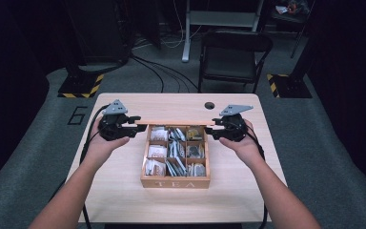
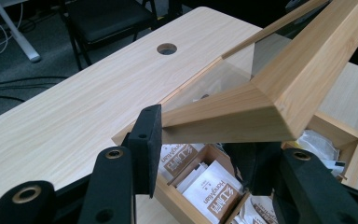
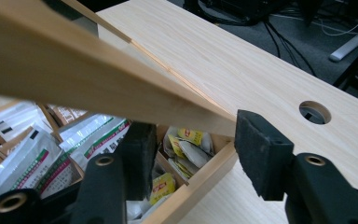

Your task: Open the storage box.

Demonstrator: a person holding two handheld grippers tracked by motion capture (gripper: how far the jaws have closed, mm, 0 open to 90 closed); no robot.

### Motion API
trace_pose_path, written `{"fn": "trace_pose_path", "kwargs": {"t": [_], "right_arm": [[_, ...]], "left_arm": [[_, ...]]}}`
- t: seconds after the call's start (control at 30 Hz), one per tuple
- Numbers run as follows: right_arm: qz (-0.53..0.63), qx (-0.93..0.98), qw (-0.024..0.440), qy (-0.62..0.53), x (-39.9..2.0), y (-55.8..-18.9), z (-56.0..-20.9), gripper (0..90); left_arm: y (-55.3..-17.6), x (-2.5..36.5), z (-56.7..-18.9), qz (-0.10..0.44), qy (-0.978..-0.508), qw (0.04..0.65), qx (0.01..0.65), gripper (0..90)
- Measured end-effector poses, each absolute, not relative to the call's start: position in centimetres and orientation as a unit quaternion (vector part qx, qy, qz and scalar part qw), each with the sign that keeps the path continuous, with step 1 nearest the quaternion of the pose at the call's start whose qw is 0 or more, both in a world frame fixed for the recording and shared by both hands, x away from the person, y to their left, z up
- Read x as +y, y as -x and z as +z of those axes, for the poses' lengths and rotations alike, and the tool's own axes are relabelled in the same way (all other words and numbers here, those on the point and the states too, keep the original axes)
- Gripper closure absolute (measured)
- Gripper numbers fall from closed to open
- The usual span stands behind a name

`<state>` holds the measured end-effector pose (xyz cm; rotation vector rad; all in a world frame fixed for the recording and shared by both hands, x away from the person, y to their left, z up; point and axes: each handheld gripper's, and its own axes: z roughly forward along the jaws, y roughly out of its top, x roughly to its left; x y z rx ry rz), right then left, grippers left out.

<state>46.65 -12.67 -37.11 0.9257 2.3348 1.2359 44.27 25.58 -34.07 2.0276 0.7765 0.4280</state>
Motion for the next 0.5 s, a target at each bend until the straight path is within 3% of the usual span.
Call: {"fn": "trace_pose_path", "kwargs": {"t": [0.5], "right_arm": [[0.443,0.815,0.172,-0.332,-12.11,-47.52,-36.69,54.8]], "left_arm": [[-44.98,25.76,-33.91,0.171,-0.811,0.461,0.317,55.8]]}}
